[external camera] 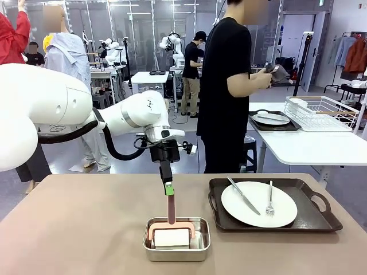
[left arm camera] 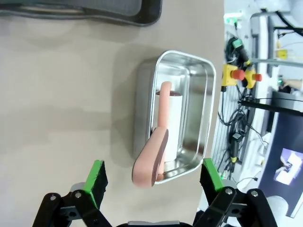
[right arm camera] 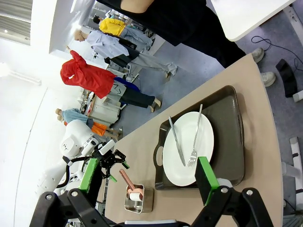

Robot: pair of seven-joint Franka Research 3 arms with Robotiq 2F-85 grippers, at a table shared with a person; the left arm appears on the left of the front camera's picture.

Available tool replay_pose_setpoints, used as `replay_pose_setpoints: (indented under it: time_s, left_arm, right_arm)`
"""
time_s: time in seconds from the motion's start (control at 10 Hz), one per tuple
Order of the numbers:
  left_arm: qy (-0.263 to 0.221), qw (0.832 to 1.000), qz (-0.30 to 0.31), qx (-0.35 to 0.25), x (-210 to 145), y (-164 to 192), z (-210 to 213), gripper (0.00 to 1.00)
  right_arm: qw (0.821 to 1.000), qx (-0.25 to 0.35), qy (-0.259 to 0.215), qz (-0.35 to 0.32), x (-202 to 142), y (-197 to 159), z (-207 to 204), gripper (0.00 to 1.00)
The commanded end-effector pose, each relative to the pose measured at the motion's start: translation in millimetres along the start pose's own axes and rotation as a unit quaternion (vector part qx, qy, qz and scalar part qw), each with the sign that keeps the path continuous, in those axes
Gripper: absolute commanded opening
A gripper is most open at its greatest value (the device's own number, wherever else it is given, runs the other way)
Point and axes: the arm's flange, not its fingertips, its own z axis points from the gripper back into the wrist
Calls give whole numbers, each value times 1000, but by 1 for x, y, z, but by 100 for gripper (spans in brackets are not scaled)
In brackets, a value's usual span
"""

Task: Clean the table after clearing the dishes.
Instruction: When the left (or right) Handle tray is removed, use the left hand (or right hand) to clean the left (or right) side of the table with the Lint Roller.

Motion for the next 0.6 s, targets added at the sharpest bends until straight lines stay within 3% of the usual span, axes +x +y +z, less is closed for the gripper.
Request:
replay_pose_setpoints:
  time_s: [0.0, 0.5]
  left_arm:
    - [19, 999, -14, -22, 5, -4, -5, 100]
    - [65, 998, -6, -24, 5, -18, -30, 100]
  right_arm:
    - [1000, 7, -2, 5, 0, 2, 2, 100]
    - [1000, 7, -2, 5, 0, 2, 2, 100]
